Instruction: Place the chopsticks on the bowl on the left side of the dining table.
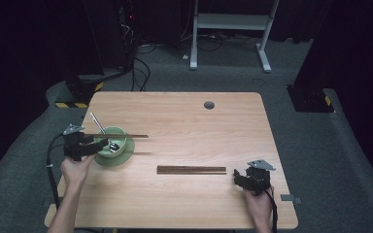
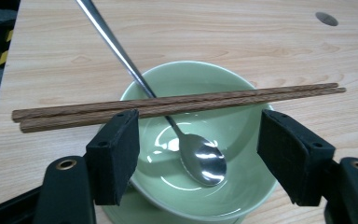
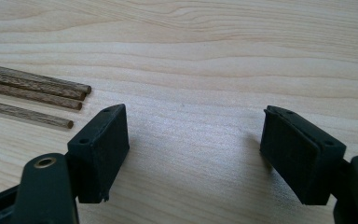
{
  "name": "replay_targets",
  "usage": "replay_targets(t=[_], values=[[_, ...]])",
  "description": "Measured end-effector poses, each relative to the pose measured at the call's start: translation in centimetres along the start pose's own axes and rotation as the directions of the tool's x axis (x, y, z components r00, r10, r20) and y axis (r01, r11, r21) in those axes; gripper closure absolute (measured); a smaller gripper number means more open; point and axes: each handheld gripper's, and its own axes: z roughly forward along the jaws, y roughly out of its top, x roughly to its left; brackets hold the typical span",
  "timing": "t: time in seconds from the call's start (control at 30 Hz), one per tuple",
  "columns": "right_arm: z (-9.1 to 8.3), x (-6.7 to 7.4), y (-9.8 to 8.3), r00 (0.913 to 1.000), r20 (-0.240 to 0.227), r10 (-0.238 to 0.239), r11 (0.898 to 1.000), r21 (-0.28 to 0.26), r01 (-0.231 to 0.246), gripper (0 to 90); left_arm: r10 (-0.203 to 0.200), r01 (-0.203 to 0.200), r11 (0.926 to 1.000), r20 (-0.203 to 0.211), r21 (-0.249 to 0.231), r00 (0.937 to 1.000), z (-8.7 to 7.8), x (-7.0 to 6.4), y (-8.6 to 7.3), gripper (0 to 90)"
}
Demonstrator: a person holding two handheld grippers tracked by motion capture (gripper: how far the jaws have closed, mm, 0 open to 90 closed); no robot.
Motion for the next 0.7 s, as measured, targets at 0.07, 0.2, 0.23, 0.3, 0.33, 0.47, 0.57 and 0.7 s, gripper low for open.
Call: replay_targets(t=[0.07, 0.2, 0.23, 0.3, 0.33, 0.47, 0.57, 0.7], values=[[0.0, 0.0, 0.0, 1.0, 0.0, 0.0, 1.0, 0.0, 0.0, 23.1, 0.009, -0.009, 0.9999, 0.011, 0.013, 0.9999, 0.0, 0.0, 0.0, 28.8], [0.0, 0.0, 0.0, 1.0, 0.0, 0.0, 1.0, 0.0, 0.0, 23.1, 0.008, -0.009, 0.9989, 0.027, 0.047, 0.9996, 0.1, -0.3, -0.1, 24.8], [0.0, 0.0, 0.0, 1.0, 0.0, 0.0, 1.0, 0.0, 0.0, 23.1, 0.018, -0.02, 0.9983, 0.035, 0.054, 0.9992, 0.1, -0.4, -0.1, 24.8], [0.0, 0.0, 0.0, 1.0, 0.0, 0.0, 1.0, 0.0, 0.0, 23.1, 0.012, -0.014, 0.9986, 0.039, 0.051, 0.9992, 0.1, -0.6, -0.1, 24.0], [0.0, 0.0, 0.0, 1.0, 0.0, 0.0, 1.0, 0.0, 0.0, 23.1, 0.013, -0.015, 0.9985, 0.042, 0.052, 0.999, 0.0, -0.7, -0.1, 23.9], [0.0, 0.0, 0.0, 1.0, 0.0, 0.0, 1.0, 0.0, 0.0, 23.1, 0.023, -0.025, 0.9986, 0.054, 0.046, 0.9983, -0.1, -1.3, 0.0, 23.8], [0.0, 0.0, 0.0, 1.0, 0.0, 0.0, 1.0, 0.0, 0.0, 23.1, 0.024, -0.026, 0.9989, 0.065, 0.04, 0.9976, -0.1, -1.7, 0.0, 23.8], [0.0, 0.0, 0.0, 1.0, 0.0, 0.0, 1.0, 0.0, 0.0, 23.1, 0.025, -0.027, 0.9992, 0.069, 0.03, 0.9973, -0.2, -2.0, -0.1, 24.8]])
